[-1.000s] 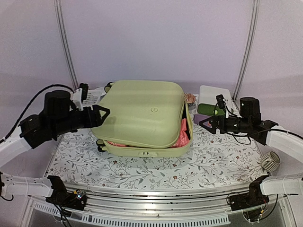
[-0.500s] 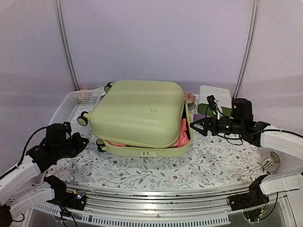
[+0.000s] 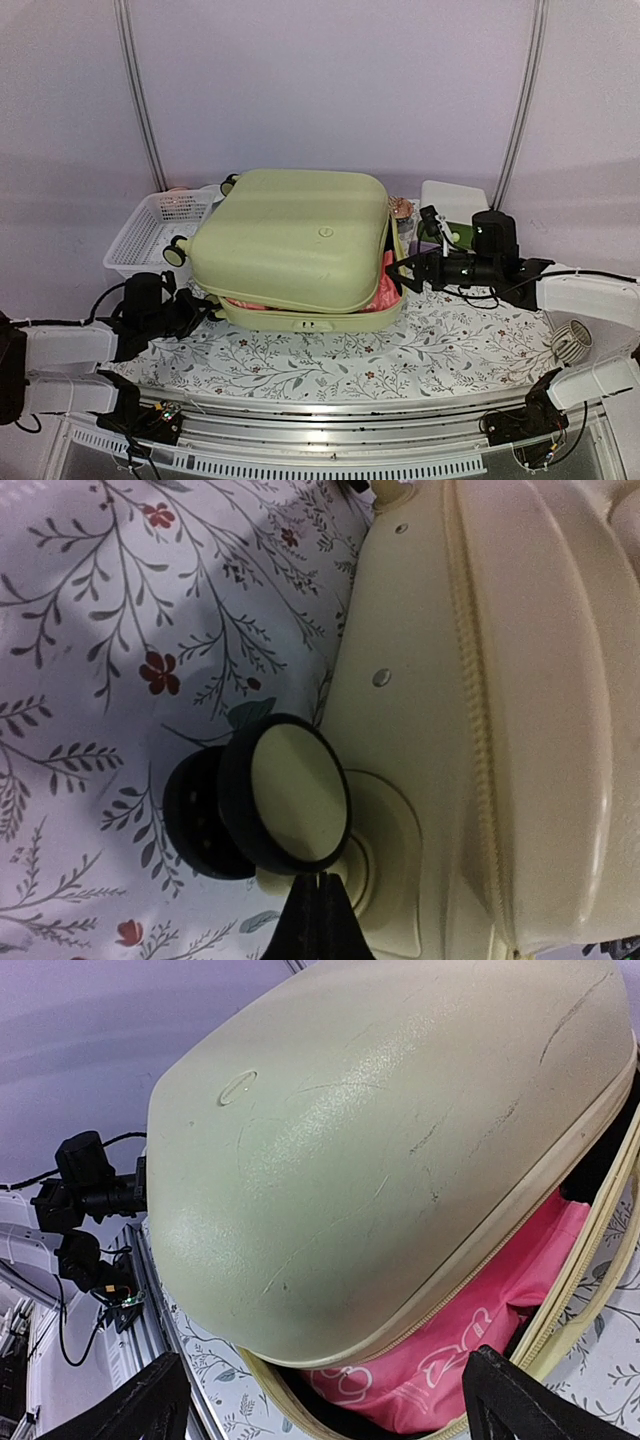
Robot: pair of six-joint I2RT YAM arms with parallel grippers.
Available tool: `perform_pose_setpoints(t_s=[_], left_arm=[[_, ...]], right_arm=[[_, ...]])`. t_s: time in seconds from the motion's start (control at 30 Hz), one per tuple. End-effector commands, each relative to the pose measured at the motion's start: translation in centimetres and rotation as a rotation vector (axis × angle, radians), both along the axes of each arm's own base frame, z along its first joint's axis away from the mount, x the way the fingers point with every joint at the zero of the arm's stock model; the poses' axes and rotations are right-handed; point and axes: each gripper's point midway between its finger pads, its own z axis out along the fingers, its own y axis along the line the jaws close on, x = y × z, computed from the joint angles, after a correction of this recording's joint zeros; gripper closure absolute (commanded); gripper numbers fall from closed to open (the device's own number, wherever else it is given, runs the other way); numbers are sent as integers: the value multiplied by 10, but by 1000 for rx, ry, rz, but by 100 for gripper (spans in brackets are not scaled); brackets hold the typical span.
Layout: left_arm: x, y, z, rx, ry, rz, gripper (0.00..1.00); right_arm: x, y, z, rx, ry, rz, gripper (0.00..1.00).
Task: Open, take out, and arrange the luggage
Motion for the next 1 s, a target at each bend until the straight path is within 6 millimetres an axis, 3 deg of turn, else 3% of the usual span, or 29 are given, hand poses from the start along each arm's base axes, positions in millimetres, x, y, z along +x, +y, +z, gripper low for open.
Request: perform_pose_setpoints(t_s=[0.0, 0.1, 0.2, 0.43, 0.67, 0.97], left_arm=[[32, -8, 50, -58, -213, -9, 100], [42, -9, 65, -64, -282, -8, 100], [49, -15, 97, -87, -413, -43, 100], [60, -37, 173, -89, -635, -150, 100], [65, -55, 229, -63, -762, -210, 100], [71, -80, 270, -12, -848, -265, 100]], right_arm=[[8, 11, 18, 31, -49, 3, 3], [9, 14, 18, 30, -52, 12, 3], [9, 18, 20, 38, -59, 28, 2], [21, 25, 52, 21, -171, 35, 1], [24, 18, 86, -120, -524, -13, 1], [11, -17, 115, -249, -1006, -112, 1]])
